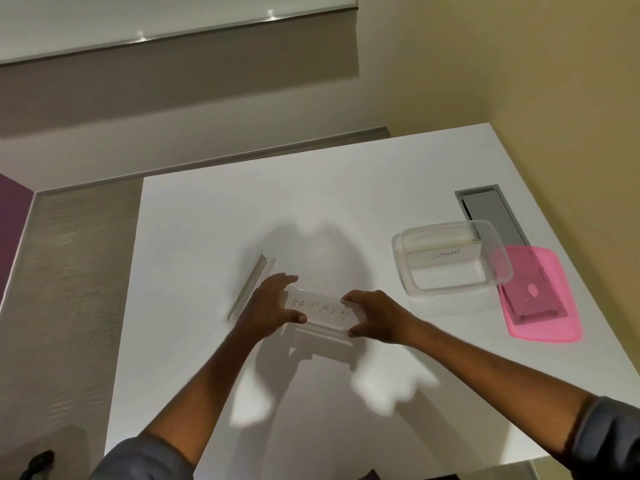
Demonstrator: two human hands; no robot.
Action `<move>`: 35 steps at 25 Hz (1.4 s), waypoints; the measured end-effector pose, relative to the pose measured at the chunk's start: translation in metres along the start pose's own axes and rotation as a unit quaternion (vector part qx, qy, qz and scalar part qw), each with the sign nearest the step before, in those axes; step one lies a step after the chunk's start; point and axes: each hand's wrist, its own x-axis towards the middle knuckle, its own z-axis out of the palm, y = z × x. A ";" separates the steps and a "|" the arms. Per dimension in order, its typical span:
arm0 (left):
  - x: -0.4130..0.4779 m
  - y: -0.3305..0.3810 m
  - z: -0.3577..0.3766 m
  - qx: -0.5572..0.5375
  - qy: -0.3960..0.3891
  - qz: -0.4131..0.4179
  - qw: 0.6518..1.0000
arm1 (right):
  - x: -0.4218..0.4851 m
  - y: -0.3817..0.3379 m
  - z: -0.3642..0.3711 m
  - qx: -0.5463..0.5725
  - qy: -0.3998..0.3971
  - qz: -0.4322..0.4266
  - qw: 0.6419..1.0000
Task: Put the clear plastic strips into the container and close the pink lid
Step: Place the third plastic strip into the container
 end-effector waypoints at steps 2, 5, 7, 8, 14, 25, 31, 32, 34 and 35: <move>0.007 0.010 0.000 0.048 -0.062 0.031 0.996 | -0.009 0.006 -0.012 -0.010 -0.002 -0.015 1.000; 0.012 0.031 0.002 0.117 -0.135 0.056 0.982 | -0.022 0.018 -0.031 -0.014 -0.008 -0.026 1.000; 0.014 0.044 0.004 0.142 -0.156 0.076 0.975 | -0.029 0.026 -0.044 -0.009 -0.010 -0.026 1.000; 0.015 0.049 0.006 0.150 -0.161 0.085 0.972 | -0.032 0.030 -0.049 -0.010 -0.011 -0.028 0.999; 0.017 0.086 0.026 0.179 -0.143 0.120 0.966 | -0.050 0.062 -0.078 0.002 -0.002 -0.035 0.999; 0.056 0.188 0.070 0.198 -0.068 0.197 0.958 | -0.075 0.132 -0.172 -0.003 0.068 -0.016 0.998; 0.088 0.229 0.097 0.233 -0.028 0.237 0.943 | -0.072 0.171 -0.205 -0.077 0.078 -0.012 0.994; 0.093 0.234 0.102 0.241 -0.023 0.239 0.940 | -0.071 0.176 -0.209 -0.085 0.078 -0.007 0.993; 0.102 0.242 0.112 0.252 -0.016 0.239 0.938 | -0.067 0.185 -0.216 -0.109 0.074 0.008 0.991; 0.106 0.245 0.117 0.253 -0.015 0.238 0.938 | -0.064 0.189 -0.218 -0.123 0.069 0.016 0.990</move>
